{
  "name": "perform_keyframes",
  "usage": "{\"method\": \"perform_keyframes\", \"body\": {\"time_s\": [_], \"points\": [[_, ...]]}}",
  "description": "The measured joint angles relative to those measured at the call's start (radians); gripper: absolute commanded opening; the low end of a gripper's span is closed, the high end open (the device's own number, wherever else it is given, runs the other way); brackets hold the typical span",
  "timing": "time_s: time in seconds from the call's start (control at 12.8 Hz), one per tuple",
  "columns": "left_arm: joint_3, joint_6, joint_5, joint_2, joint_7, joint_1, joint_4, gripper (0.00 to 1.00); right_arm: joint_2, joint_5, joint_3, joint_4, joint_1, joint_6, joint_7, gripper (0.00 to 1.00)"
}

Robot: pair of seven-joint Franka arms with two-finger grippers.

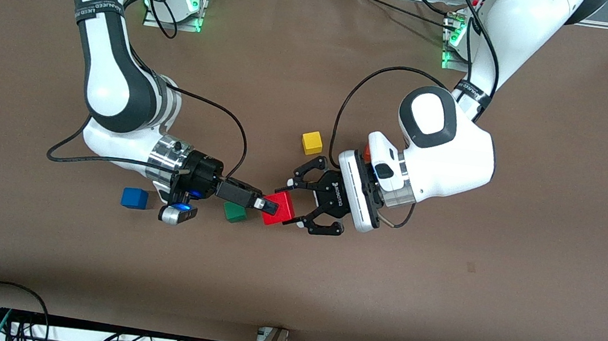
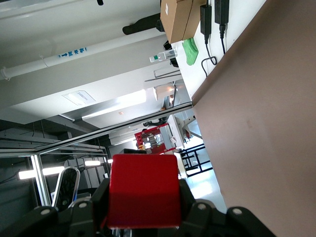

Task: Pass red block to right arm, stack on blue
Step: 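Pull the red cube away with the right gripper while the left gripper opens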

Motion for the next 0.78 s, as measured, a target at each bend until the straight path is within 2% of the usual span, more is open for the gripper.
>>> {"method": "perform_keyframes", "body": {"time_s": [0.08,0.47,0.63,0.78], "points": [[0.000,0.000,0.000,0.000,0.000,0.000,0.001,1.00,0.000,0.000,-0.001,0.000,0.000,-0.001,0.000,0.00],[0.000,0.000,0.000,0.001,0.000,-0.003,0.001,1.00,0.000,-0.020,-0.013,0.000,-0.050,-0.034,-0.012,0.00],[0.009,0.003,0.000,-0.001,0.000,-0.004,0.004,1.00,-0.001,-0.098,-0.016,0.002,-0.076,-0.061,-0.016,0.00],[0.059,-0.019,0.000,-0.007,0.000,-0.003,0.001,1.00,-0.006,-0.207,-0.039,0.005,-0.101,-0.107,-0.018,0.00]]}}
